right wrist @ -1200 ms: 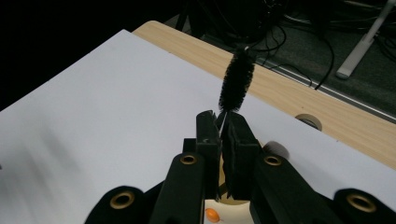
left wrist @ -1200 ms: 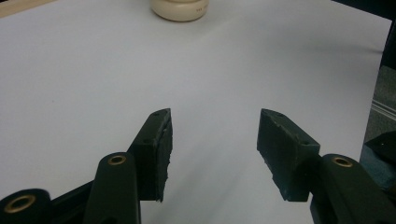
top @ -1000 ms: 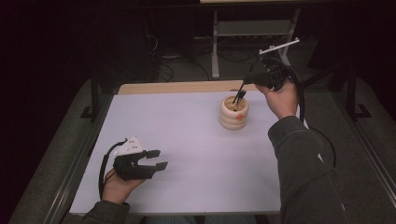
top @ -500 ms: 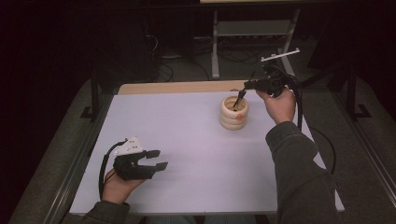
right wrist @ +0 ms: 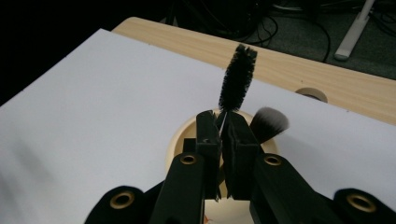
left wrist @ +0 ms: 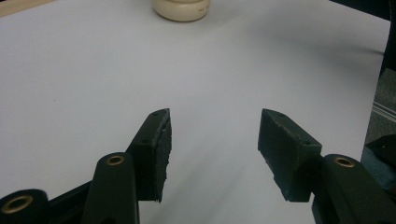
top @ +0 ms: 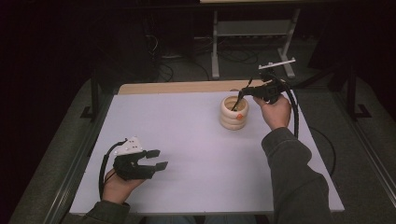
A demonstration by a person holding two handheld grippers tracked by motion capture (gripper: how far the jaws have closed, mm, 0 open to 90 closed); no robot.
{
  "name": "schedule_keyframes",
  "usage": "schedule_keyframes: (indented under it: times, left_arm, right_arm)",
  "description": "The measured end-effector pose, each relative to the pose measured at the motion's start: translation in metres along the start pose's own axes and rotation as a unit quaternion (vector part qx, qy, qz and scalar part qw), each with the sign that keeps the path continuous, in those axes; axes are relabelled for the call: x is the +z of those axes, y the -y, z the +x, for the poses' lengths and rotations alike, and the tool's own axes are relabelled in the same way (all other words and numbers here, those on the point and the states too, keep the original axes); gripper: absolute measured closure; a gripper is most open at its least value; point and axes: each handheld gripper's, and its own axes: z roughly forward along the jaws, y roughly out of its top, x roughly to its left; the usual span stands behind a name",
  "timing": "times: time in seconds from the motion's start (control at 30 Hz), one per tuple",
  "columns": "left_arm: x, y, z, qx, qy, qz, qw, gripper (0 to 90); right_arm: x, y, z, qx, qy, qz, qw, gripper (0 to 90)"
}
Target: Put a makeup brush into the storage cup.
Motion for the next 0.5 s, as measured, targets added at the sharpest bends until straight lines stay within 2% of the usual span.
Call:
schedule_keyframes:
  times: [0.23, 0.5]
  left_arm:
    - [0.0015, 0.0006, -0.0001, -0.005, 0.0, 0.0, 1.0, 44.1]
    - [0.0017, 0.0006, -0.0002, -0.003, 0.001, 0.0, 1.0, 44.1]
  right_arm:
    - [0.0037, 0.0049, -0.0018, 0.009, -0.003, -0.001, 1.0, 84.6]
    - [0.0099, 0.0083, -0.0005, 0.005, -0.003, 0.006, 1.0, 84.6]
